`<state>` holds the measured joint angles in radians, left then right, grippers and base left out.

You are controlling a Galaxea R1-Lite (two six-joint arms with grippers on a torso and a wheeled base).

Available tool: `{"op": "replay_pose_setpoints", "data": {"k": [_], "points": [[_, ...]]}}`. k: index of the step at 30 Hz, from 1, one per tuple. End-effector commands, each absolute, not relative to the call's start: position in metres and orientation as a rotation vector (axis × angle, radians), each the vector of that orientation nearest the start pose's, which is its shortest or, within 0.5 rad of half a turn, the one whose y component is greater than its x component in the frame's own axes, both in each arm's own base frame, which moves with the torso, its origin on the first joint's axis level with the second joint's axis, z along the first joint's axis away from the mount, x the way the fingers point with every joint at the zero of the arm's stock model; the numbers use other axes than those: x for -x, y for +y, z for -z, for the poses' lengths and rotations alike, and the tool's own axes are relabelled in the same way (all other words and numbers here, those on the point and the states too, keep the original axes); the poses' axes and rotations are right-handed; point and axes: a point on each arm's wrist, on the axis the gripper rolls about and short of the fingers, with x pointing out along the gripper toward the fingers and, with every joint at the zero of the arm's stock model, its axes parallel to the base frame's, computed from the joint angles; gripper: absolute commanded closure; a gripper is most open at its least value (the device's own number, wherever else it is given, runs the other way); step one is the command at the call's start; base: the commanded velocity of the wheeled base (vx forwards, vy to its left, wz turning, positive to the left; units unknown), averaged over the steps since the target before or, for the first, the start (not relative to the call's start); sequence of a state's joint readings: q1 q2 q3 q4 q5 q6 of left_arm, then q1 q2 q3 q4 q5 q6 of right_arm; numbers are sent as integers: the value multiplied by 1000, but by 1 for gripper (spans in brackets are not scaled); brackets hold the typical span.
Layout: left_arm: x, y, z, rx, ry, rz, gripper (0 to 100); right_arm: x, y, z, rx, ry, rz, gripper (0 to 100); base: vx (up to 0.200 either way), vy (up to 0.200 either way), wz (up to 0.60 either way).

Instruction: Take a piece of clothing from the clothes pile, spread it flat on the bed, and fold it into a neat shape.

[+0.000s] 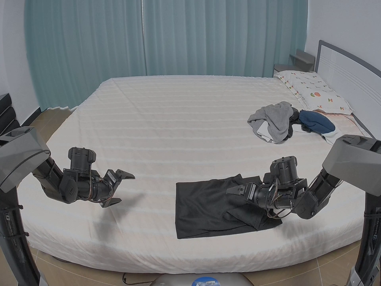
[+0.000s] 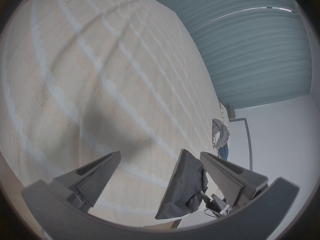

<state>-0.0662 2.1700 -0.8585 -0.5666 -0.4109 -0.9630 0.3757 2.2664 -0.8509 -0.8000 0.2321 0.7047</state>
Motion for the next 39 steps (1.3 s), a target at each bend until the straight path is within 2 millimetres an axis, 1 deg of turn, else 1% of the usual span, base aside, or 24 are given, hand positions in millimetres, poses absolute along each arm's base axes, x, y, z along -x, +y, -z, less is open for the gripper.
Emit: {"op": "replay_pose_setpoints", "data": {"k": [1,2,4,5,6,7,10,15,18,22,23,29,30,34,39], "points": [[-360,-33,-29,1028,910,62,0,-362,134,3,-611,794,-291,0,0,0,0],[-360,-33,-29,1028,911,62,0,-373,127,-1,-615,743,-244,0,0,0,0],[-360,-33,-30,1028,908,63,0,-379,121,-6,-625,711,-228,0,0,0,0],[-360,-33,-30,1028,908,63,0,-379,121,-6,-625,711,-228,0,0,0,0],[-360,-33,-30,1028,910,62,0,-382,113,-8,-633,697,-212,0,0,0,0],[-360,-33,-30,1028,910,62,0,-382,113,-8,-633,697,-212,0,0,0,0],[-360,-33,-29,1028,911,62,0,-390,101,-12,-645,666,-186,0,0,0,0],[-360,-33,-29,1028,911,62,0,-395,91,-9,-652,655,-163,0,0,0,0],[-360,-33,-29,1028,912,63,0,-397,84,-11,-660,643,-157,0,0,0,0],[-360,-33,-29,1028,908,63,0,-400,79,-11,-661,634,-149,0,0,0,0],[-361,-33,-29,1028,909,61,0,-402,78,-7,-658,636,-146,0,0,0,0],[-363,-35,-28,1020,904,50,0,-404,84,4,-652,657,-151,0,0,0,0],[-363,-36,-27,1018,907,51,0,-404,84,6,-651,659,-151,100,0,0,0],[-362,-36,-27,1018,908,53,0,-405,87,13,-624,667,-160,100,0,0,0],[-362,-36,-27,1018,908,53,0,-412,81,9,-637,636,-149,100,0,0,0]]}}
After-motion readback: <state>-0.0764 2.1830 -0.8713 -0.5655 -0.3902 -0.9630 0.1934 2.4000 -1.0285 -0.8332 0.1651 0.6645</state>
